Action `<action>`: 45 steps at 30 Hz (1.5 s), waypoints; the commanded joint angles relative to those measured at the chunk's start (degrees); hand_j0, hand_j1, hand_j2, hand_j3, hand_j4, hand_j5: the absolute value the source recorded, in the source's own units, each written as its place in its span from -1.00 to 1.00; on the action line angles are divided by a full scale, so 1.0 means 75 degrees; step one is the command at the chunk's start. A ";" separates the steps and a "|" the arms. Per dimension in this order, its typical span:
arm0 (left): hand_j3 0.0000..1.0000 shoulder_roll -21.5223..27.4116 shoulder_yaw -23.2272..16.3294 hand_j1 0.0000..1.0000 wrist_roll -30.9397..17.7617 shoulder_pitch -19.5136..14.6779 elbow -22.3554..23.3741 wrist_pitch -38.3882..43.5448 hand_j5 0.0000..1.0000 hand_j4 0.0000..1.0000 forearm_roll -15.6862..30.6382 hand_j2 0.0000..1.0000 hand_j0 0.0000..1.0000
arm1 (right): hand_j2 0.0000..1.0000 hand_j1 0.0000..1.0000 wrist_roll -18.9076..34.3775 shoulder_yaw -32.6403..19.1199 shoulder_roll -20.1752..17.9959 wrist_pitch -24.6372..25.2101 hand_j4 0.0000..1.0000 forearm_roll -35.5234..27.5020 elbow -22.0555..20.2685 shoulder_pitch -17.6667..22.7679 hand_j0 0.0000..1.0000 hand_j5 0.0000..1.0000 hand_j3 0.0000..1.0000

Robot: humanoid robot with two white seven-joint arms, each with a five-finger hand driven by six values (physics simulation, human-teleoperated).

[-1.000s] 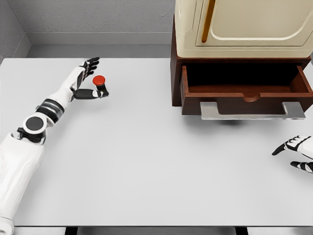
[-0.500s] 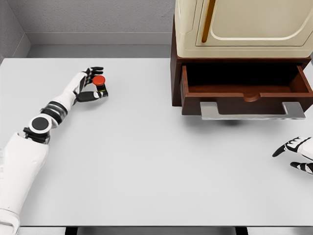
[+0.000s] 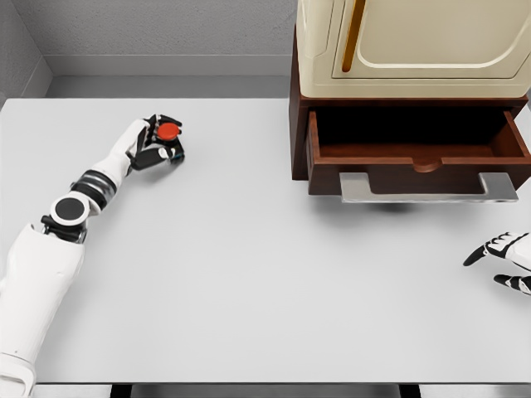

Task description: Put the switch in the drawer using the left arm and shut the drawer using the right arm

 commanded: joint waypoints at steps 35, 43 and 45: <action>-0.14 0.0397 -0.2211 -0.14 -0.0010 -0.0679 -0.4313 0.0033 -0.14 -0.14 0.0014 -0.14 -0.14 | 0.28 0.28 0.0021 -0.0001 -0.0012 0.0011 0.28 -0.0052 0.0072 0.0000 0.28 0.28 0.28; -0.14 -0.0318 -0.2281 -0.14 -0.0010 -0.0902 -0.4290 0.0068 -0.14 -0.14 -0.0010 -0.14 -0.14 | 0.28 0.28 0.0021 -0.0001 -0.0012 0.0011 0.28 -0.0052 0.0084 0.0000 0.28 0.28 0.28; -0.14 -0.0388 -0.2398 -0.14 -0.0010 -0.0984 -0.4290 0.0079 -0.14 -0.14 -0.0010 -0.14 -0.14 | 0.28 0.28 0.0021 -0.0001 -0.0012 0.0011 0.28 -0.0052 0.0084 0.0000 0.28 0.28 0.28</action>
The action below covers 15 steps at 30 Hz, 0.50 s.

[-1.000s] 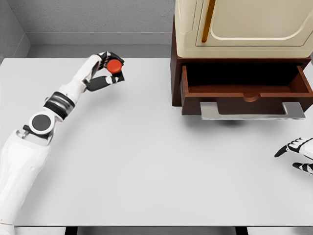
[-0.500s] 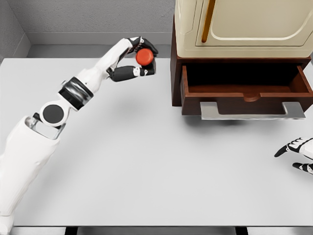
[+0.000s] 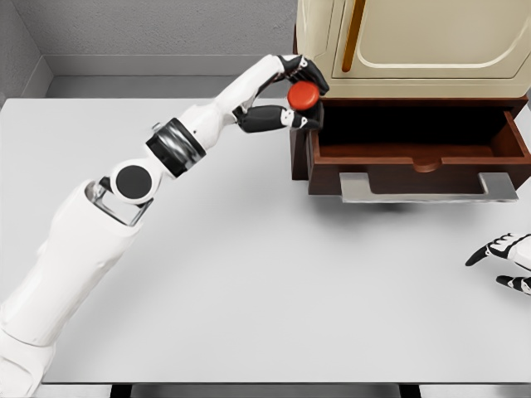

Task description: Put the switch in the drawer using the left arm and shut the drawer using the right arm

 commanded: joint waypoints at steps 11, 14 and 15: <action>-0.14 -0.0931 -0.0280 -0.14 0.0008 -0.0129 0.0077 0.0011 -0.14 -0.14 -0.0649 -0.14 -0.14 | 0.28 0.28 -0.0002 -0.0001 -0.0011 0.0011 0.28 -0.0052 -0.0004 0.0000 0.28 0.28 0.28; -0.14 -0.1283 -0.0280 -0.14 0.0008 -0.0129 0.0311 0.0023 -0.14 -0.14 -0.1387 -0.14 -0.14 | 0.28 0.28 -0.0002 -0.0001 -0.0011 0.0011 0.28 -0.0052 -0.0004 0.0000 0.28 0.28 0.28; -0.14 -0.1389 -0.0280 -0.14 0.0008 -0.0141 0.0370 0.0023 -0.14 -0.14 -0.1610 -0.14 -0.14 | 0.28 0.28 -0.0002 -0.0001 -0.0011 0.0011 0.28 -0.0052 -0.0004 0.0000 0.28 0.28 0.28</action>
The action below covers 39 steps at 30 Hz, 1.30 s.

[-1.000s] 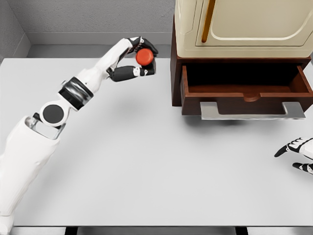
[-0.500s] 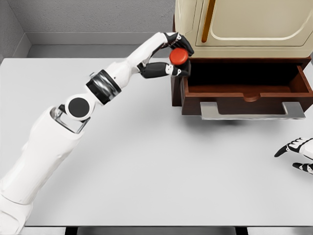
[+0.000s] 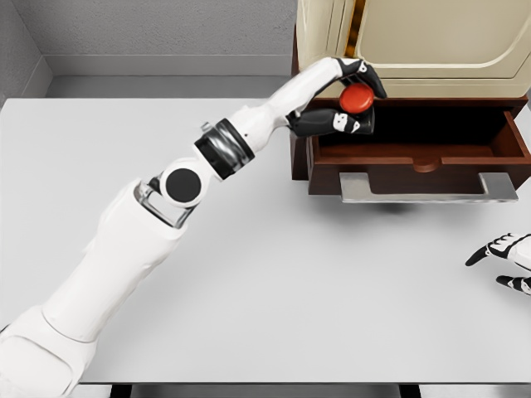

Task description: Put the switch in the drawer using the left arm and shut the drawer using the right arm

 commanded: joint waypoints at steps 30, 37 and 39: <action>0.88 -0.0492 -0.0313 0.88 0.0005 -0.0340 0.0173 -0.0547 0.88 0.88 -0.2809 0.88 0.88 | 0.29 0.29 -0.0002 -0.0001 -0.0001 0.0011 0.29 -0.0052 0.0008 -0.0012 0.29 0.29 0.29; 1.00 0.0246 -0.0325 1.00 0.0017 0.0269 -0.1644 -0.1508 1.00 1.00 -0.2178 1.00 1.00 | 0.29 0.29 -0.0002 -0.0001 -0.0001 0.0011 0.29 -0.0052 0.0008 -0.0012 0.29 0.29 0.29; 1.00 0.0937 -0.0465 1.00 -0.0007 0.0235 -0.1714 -0.0993 1.00 1.00 0.0096 1.00 1.00 | 0.29 0.29 -0.0002 -0.0001 -0.0001 0.0011 0.29 -0.0052 0.0008 -0.0012 0.29 0.29 0.29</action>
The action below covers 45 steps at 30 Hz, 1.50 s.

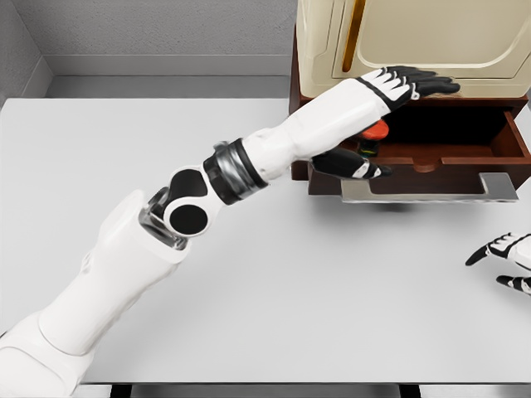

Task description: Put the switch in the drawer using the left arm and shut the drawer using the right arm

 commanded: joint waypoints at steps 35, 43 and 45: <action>1.00 0.0878 -0.0251 1.00 -0.2195 -0.1277 0.1320 0.4454 1.00 1.00 0.6519 1.00 1.00 | 0.29 0.29 -0.0014 0.0011 -0.0011 0.0011 0.29 -0.0052 -0.0003 -0.0012 0.29 0.29 0.29; 1.00 0.0585 -0.0251 1.00 -0.2172 -0.1359 0.1649 0.4607 1.00 1.00 0.6473 1.00 1.00 | 0.29 0.29 -0.0014 -0.0001 -0.0011 0.0011 0.29 -0.0052 -0.0003 -0.0012 0.29 0.29 0.29; 1.00 0.0480 -0.0263 1.00 -0.2160 -0.1371 0.1649 0.4607 1.00 1.00 0.6461 1.00 1.00 | 0.29 0.29 -0.0002 -0.0001 -0.0011 0.0011 0.29 -0.0052 0.0009 -0.0012 0.29 0.29 0.29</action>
